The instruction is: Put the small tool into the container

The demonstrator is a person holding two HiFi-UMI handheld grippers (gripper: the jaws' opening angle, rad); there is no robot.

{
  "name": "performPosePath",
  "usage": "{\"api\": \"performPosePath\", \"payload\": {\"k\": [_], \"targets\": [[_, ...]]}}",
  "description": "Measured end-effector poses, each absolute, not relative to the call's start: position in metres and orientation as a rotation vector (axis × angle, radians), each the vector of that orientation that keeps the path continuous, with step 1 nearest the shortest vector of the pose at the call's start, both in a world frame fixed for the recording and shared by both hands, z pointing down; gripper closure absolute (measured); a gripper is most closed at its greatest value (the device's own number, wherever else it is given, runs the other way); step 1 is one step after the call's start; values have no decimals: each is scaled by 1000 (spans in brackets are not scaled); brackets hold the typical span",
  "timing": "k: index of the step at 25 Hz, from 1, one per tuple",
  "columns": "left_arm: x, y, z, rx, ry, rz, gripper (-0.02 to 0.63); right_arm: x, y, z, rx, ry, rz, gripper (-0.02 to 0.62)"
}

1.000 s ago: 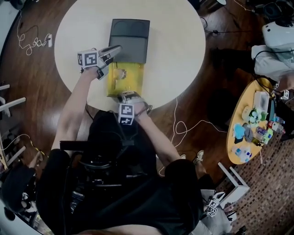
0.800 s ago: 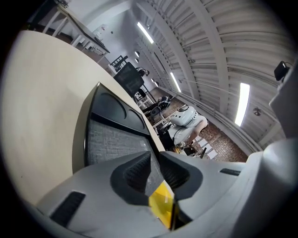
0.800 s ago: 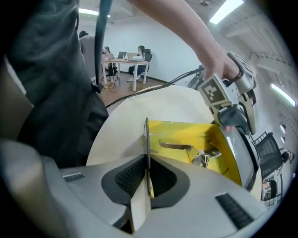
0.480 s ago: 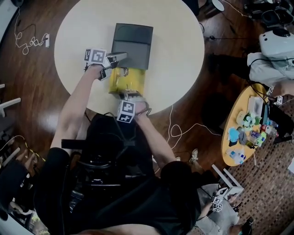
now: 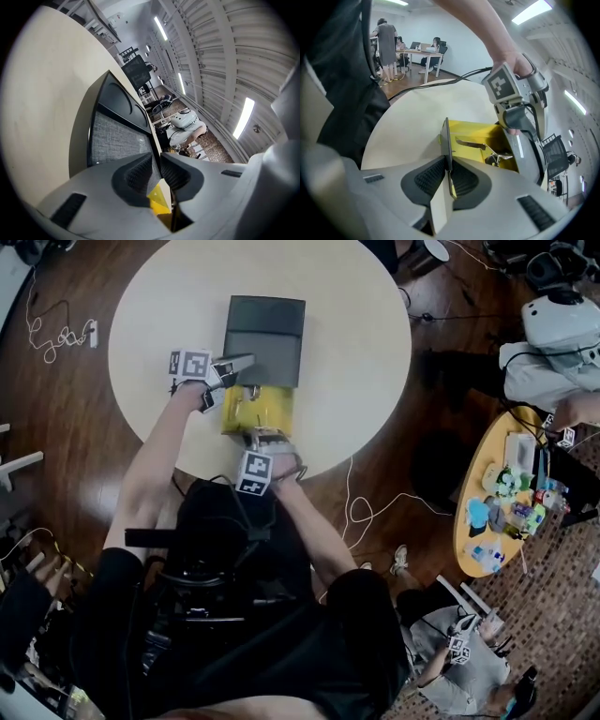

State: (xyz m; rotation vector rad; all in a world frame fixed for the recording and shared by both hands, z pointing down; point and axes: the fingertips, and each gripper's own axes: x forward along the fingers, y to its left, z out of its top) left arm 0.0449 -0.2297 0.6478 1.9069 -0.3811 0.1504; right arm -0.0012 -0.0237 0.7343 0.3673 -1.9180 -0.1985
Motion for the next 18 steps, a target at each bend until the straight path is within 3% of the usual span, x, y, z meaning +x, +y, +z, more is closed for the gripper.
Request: {"api": "performPosePath", "payload": {"k": [18], "targets": [[42,-231,650,1921,-400,130,569,-3,-36,738,393,-1919,-183,546]]}}
